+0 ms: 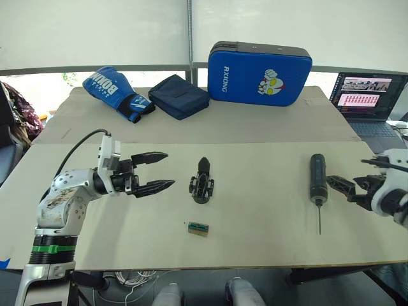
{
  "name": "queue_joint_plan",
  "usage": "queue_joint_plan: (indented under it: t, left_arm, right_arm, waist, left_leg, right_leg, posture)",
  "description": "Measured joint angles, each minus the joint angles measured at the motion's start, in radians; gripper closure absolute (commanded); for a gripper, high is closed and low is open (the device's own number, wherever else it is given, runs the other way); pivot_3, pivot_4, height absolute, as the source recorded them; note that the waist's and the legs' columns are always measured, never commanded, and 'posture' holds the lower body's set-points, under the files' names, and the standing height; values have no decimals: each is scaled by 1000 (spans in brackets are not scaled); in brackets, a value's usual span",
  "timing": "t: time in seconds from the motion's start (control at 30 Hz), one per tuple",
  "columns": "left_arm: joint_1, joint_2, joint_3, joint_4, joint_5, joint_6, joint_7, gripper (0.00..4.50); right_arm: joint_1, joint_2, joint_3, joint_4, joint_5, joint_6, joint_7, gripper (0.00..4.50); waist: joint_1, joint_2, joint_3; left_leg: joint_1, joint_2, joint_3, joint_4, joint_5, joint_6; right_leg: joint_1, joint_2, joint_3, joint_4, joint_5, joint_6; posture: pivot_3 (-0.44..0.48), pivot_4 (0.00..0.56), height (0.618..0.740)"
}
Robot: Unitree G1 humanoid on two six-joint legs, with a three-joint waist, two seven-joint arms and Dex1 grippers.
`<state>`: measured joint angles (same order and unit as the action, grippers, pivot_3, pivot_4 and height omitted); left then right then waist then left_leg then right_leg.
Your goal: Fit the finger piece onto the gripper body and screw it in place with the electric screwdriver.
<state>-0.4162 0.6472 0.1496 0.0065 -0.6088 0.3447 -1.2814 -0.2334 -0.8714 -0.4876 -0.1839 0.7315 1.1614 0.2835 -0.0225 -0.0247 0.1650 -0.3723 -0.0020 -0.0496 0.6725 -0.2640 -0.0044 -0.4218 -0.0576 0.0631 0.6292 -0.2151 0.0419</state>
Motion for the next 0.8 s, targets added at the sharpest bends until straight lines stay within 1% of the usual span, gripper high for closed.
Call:
queue_joint_plan:
  t: [0.1, 0.27, 0.33, 0.4, 0.5, 0.6, 0.67, 0.73, 0.8]
  left_arm:
    - [5, -5, -8, -5, 0, 3, 11, 31]
    - [8, -9, -13, -23, 0, 3, 21, 31]
    - [9, -9, -14, -31, 0, 3, 23, 31]
    - [9, -9, -15, -32, 0, 2, 23, 31]
    - [14, -9, -15, -33, 0, 0, 23, 0]
    - [17, -9, -15, -33, 0, -2, 19, 0]
    - [20, -7, -15, -34, 0, -6, 10, 0]
    - [27, 0, -19, -33, 1, -11, -11, 0]
    - [33, 10, -22, -33, 2, -14, -29, 0]
  right_arm:
    - [-86, 12, 103, 110, -63, 8, -7, 0]
    - [-161, 53, 240, 226, -182, -28, -22, 0]
    - [-176, 73, 274, 264, -223, -47, -28, 0]
    - [-184, 94, 281, 287, -246, -52, -23, 0]
    - [-190, 122, 270, 292, -255, -67, -16, 829]
    - [-193, 133, 256, 292, -257, -65, -16, 1882]
    - [-193, 136, 242, 291, -257, -59, -15, 2442]
    - [-192, 164, 194, 267, -238, -39, -18, 2522]
    - [-179, 156, 185, 196, -228, -38, 7, 2522]
  waist:
    - [0, 0, 0]
    - [2, 0, 0]
    - [2, 0, 0]
    - [2, 0, 0]
    - [1, 0, 0]
    - [1, 0, 0]
    - [0, 0, 0]
    - [-1, 1, 1]
    - [-2, 5, 3]
  left_leg:
    - [-1, 0, 0, 0, 0, 0]
    - [-2, -1, 0, 2, 0, 0]
    - [-3, -1, 0, 2, 0, 0]
    - [-3, -1, 0, 2, 0, 0]
    - [-3, -1, 0, 2, 0, 0]
    - [-3, 0, 0, 2, 0, 0]
    - [-3, 0, 0, 2, 0, 0]
    - [-3, 0, 0, 2, 0, 0]
    - [-5, -1, 0, 2, 0, 0]
  right_leg:
    - [-1, 0, 0, 0, 0, 0]
    - [-1, -1, 0, -1, 1, 1]
    - [-2, -1, 0, -1, 1, 1]
    - [-2, -1, 0, -1, 1, 1]
    - [-1, -1, 0, -1, 1, 1]
    - [-2, -1, 0, -1, 1, 1]
    - [-2, -1, 0, -1, 1, 1]
    - [-2, -1, 0, 0, 1, 1]
    - [-4, -1, 1, 0, 1, 2]
  posture:
    - [0, 150, 740]
    - [0, 150, 740]
    - [0, 150, 740]
    - [0, 150, 740]
    - [0, 150, 740]
    - [0, 150, 740]
    - [0, 150, 740]
    - [0, 150, 740]
    - [0, 150, 740]
